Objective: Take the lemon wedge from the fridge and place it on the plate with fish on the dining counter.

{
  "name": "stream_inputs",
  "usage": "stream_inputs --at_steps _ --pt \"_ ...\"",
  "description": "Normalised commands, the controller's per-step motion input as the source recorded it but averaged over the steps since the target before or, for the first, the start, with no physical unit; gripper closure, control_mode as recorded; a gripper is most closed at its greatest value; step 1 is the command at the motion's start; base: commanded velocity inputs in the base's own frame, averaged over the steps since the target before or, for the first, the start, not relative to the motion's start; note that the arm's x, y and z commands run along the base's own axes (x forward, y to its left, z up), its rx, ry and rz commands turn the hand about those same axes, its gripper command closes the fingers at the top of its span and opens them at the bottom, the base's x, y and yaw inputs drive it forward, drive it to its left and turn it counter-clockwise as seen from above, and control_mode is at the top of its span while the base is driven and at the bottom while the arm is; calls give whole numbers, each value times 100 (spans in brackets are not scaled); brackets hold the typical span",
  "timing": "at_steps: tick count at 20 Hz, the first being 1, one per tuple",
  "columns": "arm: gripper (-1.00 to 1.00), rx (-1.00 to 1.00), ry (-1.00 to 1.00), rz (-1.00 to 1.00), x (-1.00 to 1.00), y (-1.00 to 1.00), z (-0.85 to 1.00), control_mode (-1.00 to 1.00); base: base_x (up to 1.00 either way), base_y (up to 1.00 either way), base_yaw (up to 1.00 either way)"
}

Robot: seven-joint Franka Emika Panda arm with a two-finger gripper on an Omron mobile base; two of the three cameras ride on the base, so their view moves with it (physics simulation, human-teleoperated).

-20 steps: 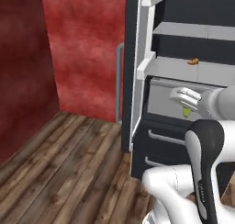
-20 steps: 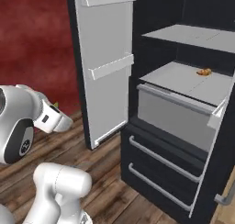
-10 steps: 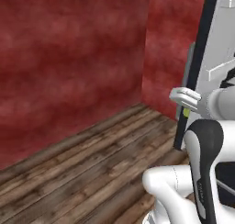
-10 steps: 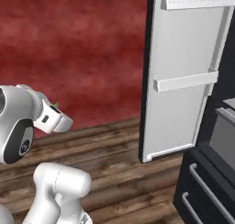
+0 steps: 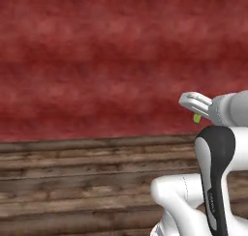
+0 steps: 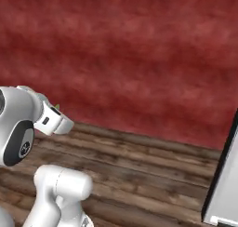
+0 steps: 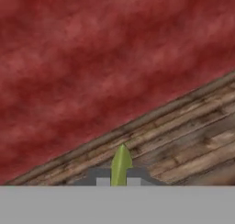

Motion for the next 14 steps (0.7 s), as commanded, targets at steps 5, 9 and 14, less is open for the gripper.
stream_inputs --at_steps 5,9,14 --pt "100 0 0 0 0 0 0 100 -5 0 100" --pt "100 0 0 0 0 0 0 100 -5 0 100" --pt "100 0 0 0 0 0 0 100 -5 0 100"
